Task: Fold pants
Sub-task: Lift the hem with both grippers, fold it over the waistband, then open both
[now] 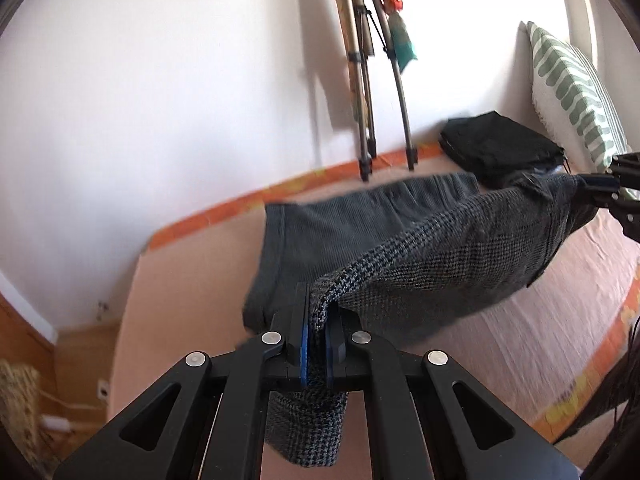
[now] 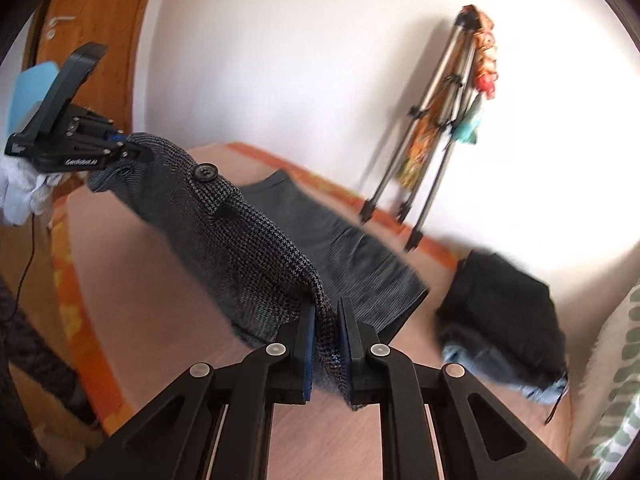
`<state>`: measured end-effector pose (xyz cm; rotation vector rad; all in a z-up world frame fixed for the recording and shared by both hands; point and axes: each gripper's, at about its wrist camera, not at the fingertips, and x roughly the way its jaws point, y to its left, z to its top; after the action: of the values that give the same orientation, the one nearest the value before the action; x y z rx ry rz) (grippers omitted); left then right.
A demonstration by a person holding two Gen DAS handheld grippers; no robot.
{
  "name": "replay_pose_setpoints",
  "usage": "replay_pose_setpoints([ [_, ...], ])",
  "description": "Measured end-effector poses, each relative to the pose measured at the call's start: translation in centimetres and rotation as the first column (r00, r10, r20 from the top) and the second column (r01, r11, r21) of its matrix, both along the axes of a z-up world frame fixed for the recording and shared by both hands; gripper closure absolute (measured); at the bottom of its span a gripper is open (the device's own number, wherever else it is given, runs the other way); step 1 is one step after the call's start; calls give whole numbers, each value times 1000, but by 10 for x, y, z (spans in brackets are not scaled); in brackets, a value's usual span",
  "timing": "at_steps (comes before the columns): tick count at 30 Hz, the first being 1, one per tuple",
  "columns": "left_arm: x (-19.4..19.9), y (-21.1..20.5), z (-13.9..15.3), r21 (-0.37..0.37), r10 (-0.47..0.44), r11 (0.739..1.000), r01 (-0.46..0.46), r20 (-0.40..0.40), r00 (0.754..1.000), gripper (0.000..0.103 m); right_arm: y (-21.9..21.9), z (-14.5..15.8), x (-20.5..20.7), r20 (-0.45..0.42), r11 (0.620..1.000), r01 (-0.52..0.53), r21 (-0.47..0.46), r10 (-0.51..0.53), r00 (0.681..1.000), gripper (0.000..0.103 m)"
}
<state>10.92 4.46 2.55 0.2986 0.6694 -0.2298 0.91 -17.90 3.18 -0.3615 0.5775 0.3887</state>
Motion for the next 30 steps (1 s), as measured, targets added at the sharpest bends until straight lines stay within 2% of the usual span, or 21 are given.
replay_pose_setpoints([
  [5,49,-7,10,21,-8,1000,8,12,1000,99,-8,10,58,-6,999,45,29,-44,999,95],
  [11,118,-19,-1,42,-11,999,12,-18,1000,99,-14,-4,129,-37,996,91,15,-91,995,95],
  [21,213,-45,-62,84,-10,996,21,-126,992,99,-26,-73,233,-177,987,157,-18,-158,971,96],
  [28,248,-47,-95,123,5,992,17,-178,984,99,-23,-96,270,-214,986,162,-36,-165,963,96],
  [30,257,-47,-99,136,13,991,13,-186,983,93,-21,-101,269,-213,985,165,-54,-173,962,96],
])
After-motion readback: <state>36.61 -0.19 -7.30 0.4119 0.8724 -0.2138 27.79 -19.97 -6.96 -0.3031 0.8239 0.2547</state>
